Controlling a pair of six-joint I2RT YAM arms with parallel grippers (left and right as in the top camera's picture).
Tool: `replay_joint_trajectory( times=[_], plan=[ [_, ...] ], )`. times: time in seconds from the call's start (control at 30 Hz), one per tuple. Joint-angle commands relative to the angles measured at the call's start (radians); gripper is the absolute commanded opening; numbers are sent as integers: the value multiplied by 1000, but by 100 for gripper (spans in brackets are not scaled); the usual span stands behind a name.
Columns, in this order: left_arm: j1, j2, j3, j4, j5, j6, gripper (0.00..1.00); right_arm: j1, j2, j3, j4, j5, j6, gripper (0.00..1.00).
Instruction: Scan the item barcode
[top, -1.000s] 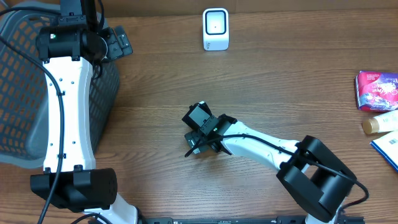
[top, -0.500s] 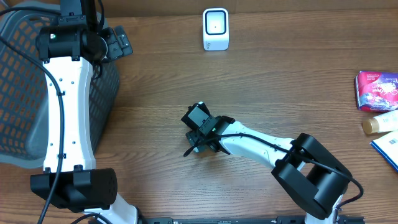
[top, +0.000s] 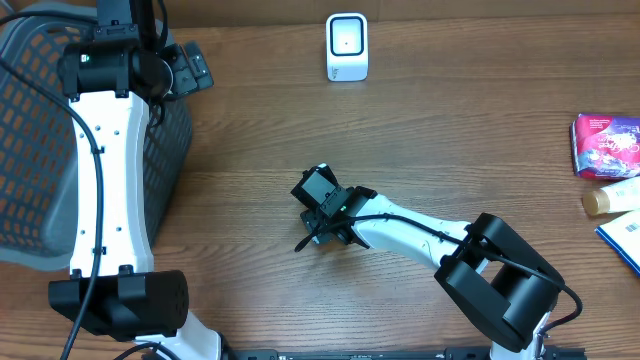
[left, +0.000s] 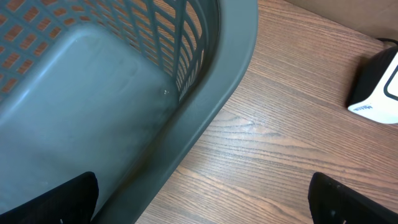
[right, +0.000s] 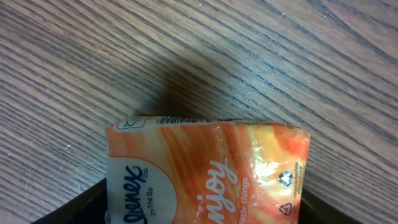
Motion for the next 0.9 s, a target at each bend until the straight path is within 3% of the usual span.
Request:
replay_joint_trajectory(
  times=[0.0, 0.07, 0.23, 0.5, 0.7, 0.87],
  plan=[
    [-1, 11, 0, -3, 4, 1, 100, -3, 1, 18, -1, -35, -2, 73],
    [-1, 11, 0, -3, 4, 1, 100, -3, -19, 30, -2, -59, -2, 72],
    [-1, 11, 0, -3, 4, 1, 100, -8, -87, 44, -5, -113, -3, 58],
    [-1, 11, 0, -3, 4, 1, 100, -59, -162, 44, -39, -212, -36, 54],
    [-1, 11, 0, -3, 4, 1, 100, -172, -212, 44, -39, -523, -193, 50],
    [-1, 11, 0, -3, 4, 1, 100, -336, -286, 44, -44, -932, -360, 50]
  ],
)
